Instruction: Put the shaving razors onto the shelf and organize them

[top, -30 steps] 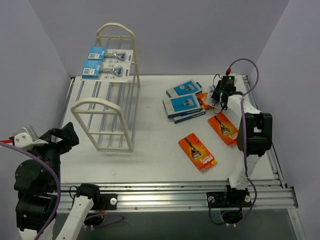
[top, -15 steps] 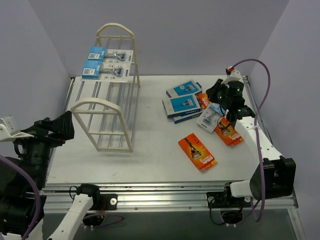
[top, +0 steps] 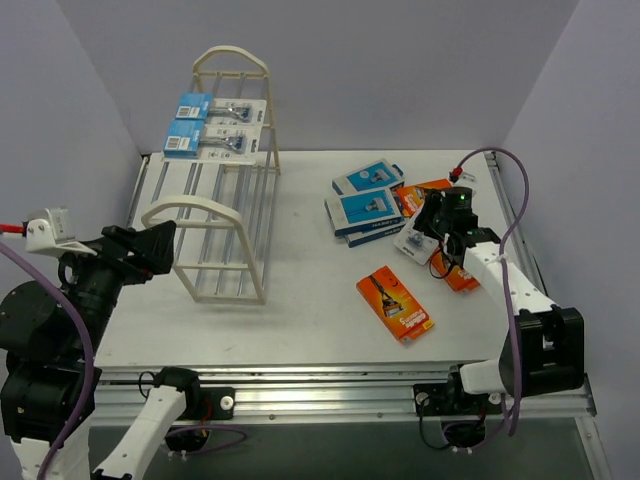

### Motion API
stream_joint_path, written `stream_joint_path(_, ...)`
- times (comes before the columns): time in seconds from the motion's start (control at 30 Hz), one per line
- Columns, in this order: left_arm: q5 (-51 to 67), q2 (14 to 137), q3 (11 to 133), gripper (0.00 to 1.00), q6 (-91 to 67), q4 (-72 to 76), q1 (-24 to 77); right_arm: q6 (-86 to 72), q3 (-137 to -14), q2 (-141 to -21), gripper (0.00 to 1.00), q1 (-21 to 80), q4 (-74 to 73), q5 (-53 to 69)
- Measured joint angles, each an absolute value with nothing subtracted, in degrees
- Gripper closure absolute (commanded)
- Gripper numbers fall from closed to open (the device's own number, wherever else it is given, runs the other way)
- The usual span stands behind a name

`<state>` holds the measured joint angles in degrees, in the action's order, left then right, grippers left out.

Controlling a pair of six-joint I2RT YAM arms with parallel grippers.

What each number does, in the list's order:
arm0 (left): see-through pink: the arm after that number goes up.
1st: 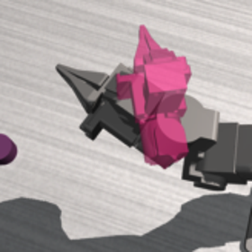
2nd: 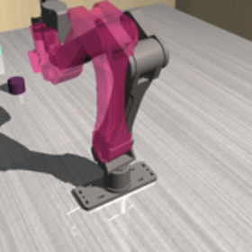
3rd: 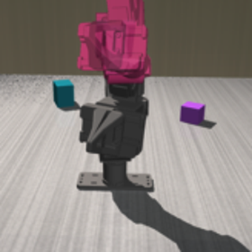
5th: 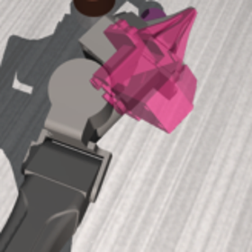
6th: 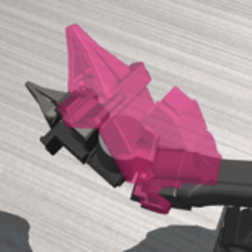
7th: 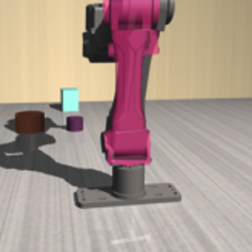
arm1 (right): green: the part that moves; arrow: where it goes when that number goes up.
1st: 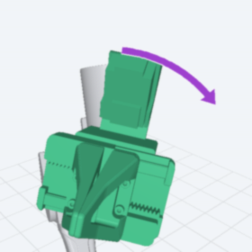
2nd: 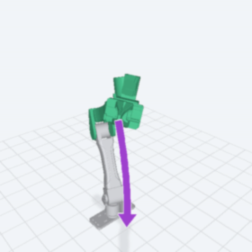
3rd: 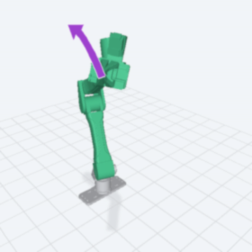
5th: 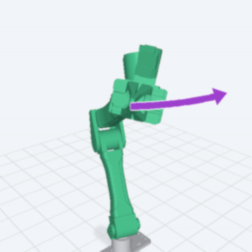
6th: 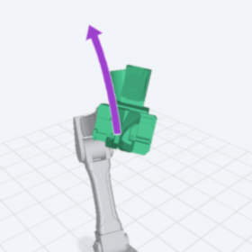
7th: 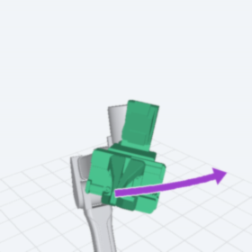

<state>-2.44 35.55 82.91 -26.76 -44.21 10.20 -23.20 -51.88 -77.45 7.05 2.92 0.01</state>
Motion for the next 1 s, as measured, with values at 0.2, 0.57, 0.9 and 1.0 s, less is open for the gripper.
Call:
stream_joint_path(0.2,-1.1,36.3,82.9,0.06,-25.8,-46.2,10.2,-24.4,-51.9,-81.9,0.58,6.0,3.8,-2.8)
stream_joint_path(0.57,-1.0,35.7,82.6,0.06,-24.1,-47.1,10.2,-25.3,-53.4,-92.5,0.6,4.0,7.0,-2.5)
stream_joint_path(0.9,-0.8,35.8,80.1,0.06,-23.3,-47.0,10.2,-25.5,-54.6,-98.2,0.6,3.7,11.9,-1.5)
stream_joint_path(1.0,-0.8,35.8,80.1,0.06,-23.2,-47.0,10.2,-25.5,-54.7,-98.7,0.63,3.7,13.0,-1.2)
